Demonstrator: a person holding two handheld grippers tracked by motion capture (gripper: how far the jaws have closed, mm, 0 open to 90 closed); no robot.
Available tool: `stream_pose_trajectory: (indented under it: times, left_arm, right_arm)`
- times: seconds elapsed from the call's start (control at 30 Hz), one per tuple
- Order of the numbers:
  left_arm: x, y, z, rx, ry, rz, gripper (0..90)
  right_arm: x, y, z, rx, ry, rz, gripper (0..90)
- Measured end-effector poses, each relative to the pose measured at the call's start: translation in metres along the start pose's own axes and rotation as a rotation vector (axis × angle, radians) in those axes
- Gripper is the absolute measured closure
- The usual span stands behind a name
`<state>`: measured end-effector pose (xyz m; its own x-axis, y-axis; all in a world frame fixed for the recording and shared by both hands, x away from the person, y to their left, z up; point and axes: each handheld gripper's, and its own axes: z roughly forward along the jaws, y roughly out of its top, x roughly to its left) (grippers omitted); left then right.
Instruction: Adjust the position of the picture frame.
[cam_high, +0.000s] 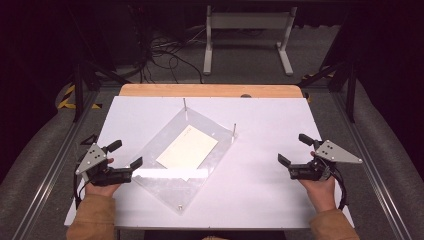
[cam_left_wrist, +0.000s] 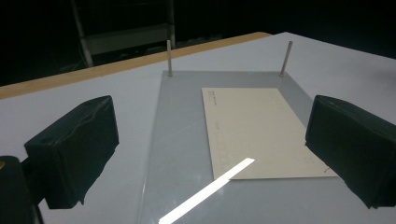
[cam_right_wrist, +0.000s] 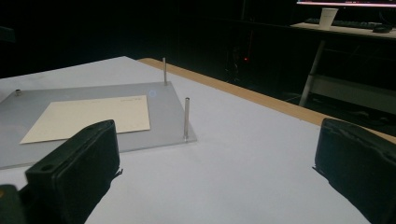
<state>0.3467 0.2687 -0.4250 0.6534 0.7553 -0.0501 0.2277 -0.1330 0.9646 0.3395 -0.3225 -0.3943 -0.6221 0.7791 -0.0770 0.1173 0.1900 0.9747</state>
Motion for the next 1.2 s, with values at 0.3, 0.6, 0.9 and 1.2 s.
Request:
stream_pose_trajectory:
  times: [0.3, 0.6, 0.9, 1.2]
  left_arm:
    - [-0.002, 0.001, 0.004, 0.057, 0.01, 0.011, 7.9]
    - [0.007, 0.003, 0.005, 0.102, 0.022, -0.069, 16.1]
    - [0.023, 0.002, 0.006, 0.195, 0.116, -0.141, 50.7]
    - [0.038, 0.0, 0.009, 0.255, 0.157, -0.132, 89.6]
  right_arm:
    - [0.002, 0.001, 0.0, 0.013, 0.012, 0.008, 0.1]
    - [0.008, 0.002, 0.002, 0.034, 0.043, 0.021, 2.6]
    - [0.014, 0.001, 0.001, 0.066, 0.053, 0.008, 12.5]
    - [0.015, 0.0, -0.006, 0.076, 0.054, 0.028, 14.4]
